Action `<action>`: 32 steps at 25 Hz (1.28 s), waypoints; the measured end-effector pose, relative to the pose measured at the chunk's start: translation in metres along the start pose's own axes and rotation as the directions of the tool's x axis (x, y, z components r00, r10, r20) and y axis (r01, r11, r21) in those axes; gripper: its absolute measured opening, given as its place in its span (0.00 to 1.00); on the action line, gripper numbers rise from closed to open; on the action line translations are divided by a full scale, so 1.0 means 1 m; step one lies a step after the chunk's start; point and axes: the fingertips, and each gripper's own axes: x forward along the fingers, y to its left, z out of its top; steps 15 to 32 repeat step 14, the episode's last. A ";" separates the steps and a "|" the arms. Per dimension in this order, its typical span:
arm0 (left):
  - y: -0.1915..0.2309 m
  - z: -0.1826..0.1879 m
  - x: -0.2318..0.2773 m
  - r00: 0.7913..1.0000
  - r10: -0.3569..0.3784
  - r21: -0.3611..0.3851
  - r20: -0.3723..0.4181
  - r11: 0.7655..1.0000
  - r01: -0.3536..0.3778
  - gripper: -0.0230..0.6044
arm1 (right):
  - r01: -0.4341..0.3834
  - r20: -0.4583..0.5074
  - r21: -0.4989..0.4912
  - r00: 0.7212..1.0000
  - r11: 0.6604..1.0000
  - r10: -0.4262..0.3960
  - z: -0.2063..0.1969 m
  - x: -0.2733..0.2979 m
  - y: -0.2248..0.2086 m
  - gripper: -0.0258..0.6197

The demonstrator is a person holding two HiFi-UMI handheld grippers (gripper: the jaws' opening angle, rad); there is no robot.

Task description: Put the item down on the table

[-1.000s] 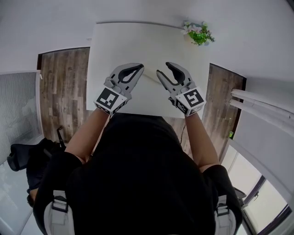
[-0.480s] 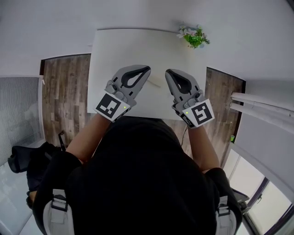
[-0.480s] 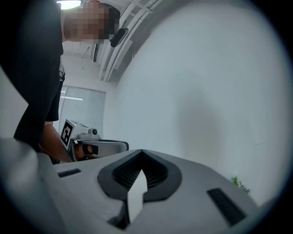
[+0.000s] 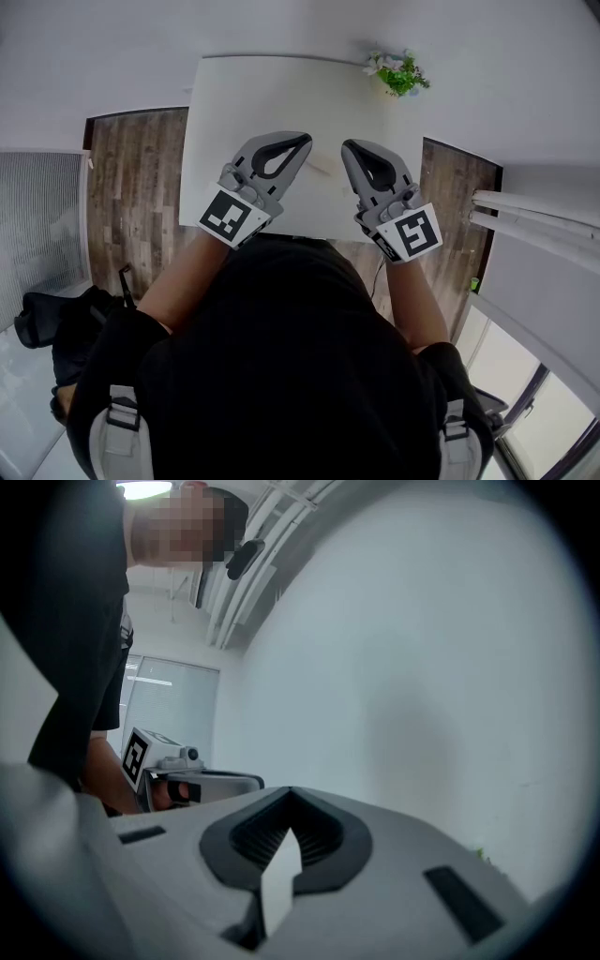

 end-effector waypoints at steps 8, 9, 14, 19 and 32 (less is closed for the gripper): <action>-0.004 0.006 -0.008 0.999 0.026 0.013 0.020 1.000 -0.026 0.03 | -0.008 -0.009 -0.034 1.000 0.999 0.008 0.003 -0.001 0.011 0.04; -0.004 0.006 -0.008 0.999 0.029 0.013 0.021 0.999 -0.029 0.03 | -0.011 -0.011 -0.034 1.000 0.999 0.010 0.002 -0.001 0.012 0.04; -0.006 0.005 -0.011 0.999 0.036 0.015 0.018 0.999 -0.036 0.03 | -0.019 -0.016 -0.044 1.000 0.999 0.018 0.004 -0.002 0.017 0.04; -0.006 0.005 -0.011 0.999 0.036 0.015 0.018 0.999 -0.036 0.03 | -0.019 -0.016 -0.044 1.000 0.999 0.018 0.004 -0.002 0.017 0.04; -0.006 0.005 -0.011 0.999 0.036 0.015 0.018 0.999 -0.036 0.03 | -0.019 -0.016 -0.044 1.000 0.999 0.018 0.004 -0.002 0.017 0.04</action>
